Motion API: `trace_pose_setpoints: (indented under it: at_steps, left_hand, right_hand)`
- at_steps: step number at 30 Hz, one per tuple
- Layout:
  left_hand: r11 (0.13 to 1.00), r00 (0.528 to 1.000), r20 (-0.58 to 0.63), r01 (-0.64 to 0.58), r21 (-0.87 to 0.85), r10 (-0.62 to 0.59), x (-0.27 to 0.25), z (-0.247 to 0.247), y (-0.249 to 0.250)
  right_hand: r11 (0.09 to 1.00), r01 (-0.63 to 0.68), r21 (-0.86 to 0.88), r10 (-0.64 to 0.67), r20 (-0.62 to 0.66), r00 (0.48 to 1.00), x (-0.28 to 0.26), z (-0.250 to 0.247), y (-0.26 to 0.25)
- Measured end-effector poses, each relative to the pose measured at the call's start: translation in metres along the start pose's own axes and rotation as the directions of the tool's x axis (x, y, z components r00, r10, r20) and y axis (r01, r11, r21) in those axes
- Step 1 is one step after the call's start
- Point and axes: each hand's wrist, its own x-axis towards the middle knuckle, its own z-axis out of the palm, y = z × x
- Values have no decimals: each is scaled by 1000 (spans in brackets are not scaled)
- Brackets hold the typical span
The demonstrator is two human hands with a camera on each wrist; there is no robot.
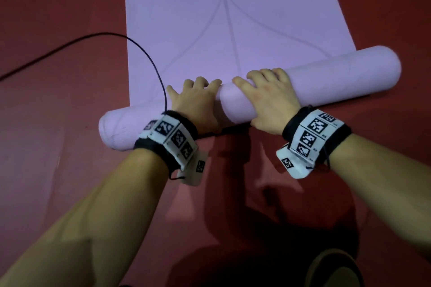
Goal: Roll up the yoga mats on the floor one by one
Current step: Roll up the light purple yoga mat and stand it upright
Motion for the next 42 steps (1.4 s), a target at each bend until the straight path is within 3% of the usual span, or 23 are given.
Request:
trace_pose_setpoints:
  at_steps: [3,5,9,16,25,28,33,37,40,42]
  left_hand:
    - [999,989,-147,31,44,-25,-7,13,5]
    - [999,986,-165,37,11,-35,-4,12,3]
    - [999,996,-86,8,-40,-12,6,1,-3]
    - [995,993,120,28,-94,-17,32,-22,-12]
    - [999,986,-160,49,3,-48,13,4,-1]
    - [999,986,-158,43,-19,-45,18,2,-3]
    - [999,996,-89,31,-21,-33,22,-8,-5]
    - [999,997,-69,33,-36,-36,26,-12,-7]
    - [998,992,-118,45,-37,-49,23,-7,-5]
    - [998,975,-216,58,-21,-61,19,5,-2]
  right_hand:
    - [1000,10,25,-12,95,995,12,-8,3]
    - [999,6,51,-15,166,986,21,-14,6]
    - [997,28,78,-43,188,981,26,-18,10]
    - [999,-39,-18,39,-9,999,14,0,3]
    - [999,-30,43,27,82,996,32,-11,10]
    - [998,-10,60,6,77,997,36,-11,14]
    - [999,-19,34,23,-116,993,18,5,14]
    - [999,-43,31,47,-144,988,16,8,11]
    - [998,-45,35,49,-120,992,24,4,14]
    - [999,-34,42,37,-77,996,29,1,17]
